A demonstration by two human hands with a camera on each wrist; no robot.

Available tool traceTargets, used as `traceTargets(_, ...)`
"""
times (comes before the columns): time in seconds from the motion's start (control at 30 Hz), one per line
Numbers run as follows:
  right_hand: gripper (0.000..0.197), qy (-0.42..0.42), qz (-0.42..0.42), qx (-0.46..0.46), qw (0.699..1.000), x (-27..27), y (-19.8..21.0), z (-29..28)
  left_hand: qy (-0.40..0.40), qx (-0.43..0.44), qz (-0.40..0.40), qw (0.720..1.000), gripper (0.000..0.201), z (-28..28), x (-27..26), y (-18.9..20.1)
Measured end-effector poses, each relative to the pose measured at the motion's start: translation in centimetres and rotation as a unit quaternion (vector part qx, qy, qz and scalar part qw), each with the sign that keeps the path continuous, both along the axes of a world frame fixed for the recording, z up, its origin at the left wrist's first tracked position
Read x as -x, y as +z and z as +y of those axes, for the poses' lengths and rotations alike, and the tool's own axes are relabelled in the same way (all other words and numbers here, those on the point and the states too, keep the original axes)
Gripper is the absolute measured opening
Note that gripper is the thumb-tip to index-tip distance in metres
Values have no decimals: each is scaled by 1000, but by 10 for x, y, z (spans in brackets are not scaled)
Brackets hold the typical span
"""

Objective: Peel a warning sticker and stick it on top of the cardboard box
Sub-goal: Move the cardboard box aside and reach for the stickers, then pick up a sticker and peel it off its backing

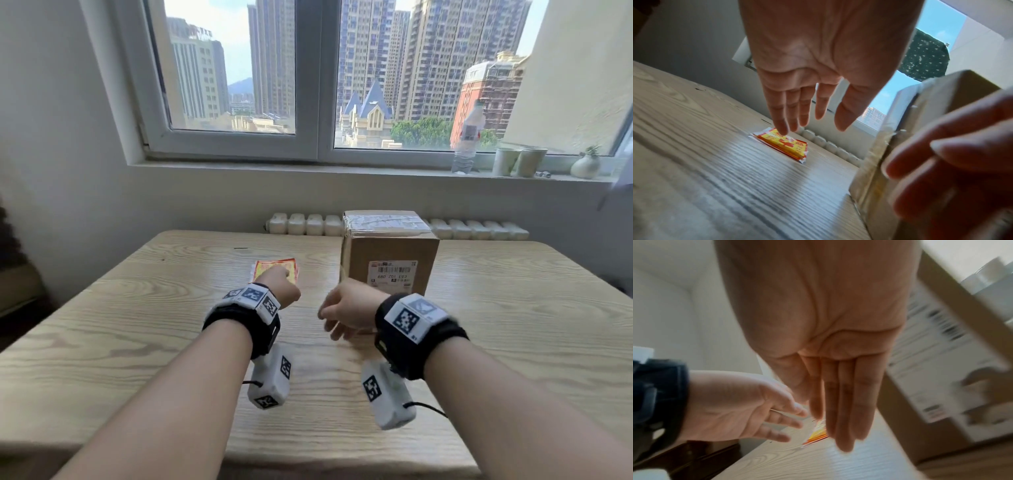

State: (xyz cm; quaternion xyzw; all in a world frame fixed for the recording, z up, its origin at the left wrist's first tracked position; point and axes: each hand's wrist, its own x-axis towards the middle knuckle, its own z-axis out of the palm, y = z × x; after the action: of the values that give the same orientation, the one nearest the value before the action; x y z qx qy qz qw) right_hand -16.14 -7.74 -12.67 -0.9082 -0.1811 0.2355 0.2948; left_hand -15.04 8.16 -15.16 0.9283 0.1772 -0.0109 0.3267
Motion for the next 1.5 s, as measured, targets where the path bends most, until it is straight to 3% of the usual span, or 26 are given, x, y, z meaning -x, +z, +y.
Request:
traceTargets(0.17, 30, -7, -158, 57, 986, -29, -4, 60, 32, 45, 11, 998, 60, 45, -11, -12)
traceTargets(0.23, 33, -11, -183, 88, 979, -46, -10, 78, 44, 48, 18, 998, 58, 62, -20, -17)
traceTargets(0.47, 59, 71, -153, 159, 973, -93, -48, 114, 80, 59, 31, 995, 55, 99, -68, -37)
traceTargets(0.6, 56, 86, -146, 167, 971, -103, -68, 121, 91, 93, 30, 991, 62, 106, -87, -43)
traceTargets(0.83, 38, 34, -179, 135, 974, -113, -69, 121, 182, 113, -23, 977, 67, 116, -92, -56)
traceTargets(1.0, 35, 1, -202, 93, 975, -114, -70, 115, 198, 118, -43, 972, 44, 116, -86, -57)
traceTargets(1.13, 35, 3, -207, 82, 975, -110, -68, 111, 192, 102, -67, 974, 8, 113, -78, -51)
traceTargets(1.2, 36, 2, -207, 74, 976, -107, -67, 109, 199, 97, -82, 972, 8, 113, -72, -47)
traceTargets(1.33, 37, 0, -215, 46, 976, -95, -61, 107, 215, 156, -98, 959, 26, 113, -59, -35)
traceTargets(1.5, 35, -3, -257, -25, 966, -70, -32, 107, 195, 269, -117, 936, 3, 108, -30, 0)
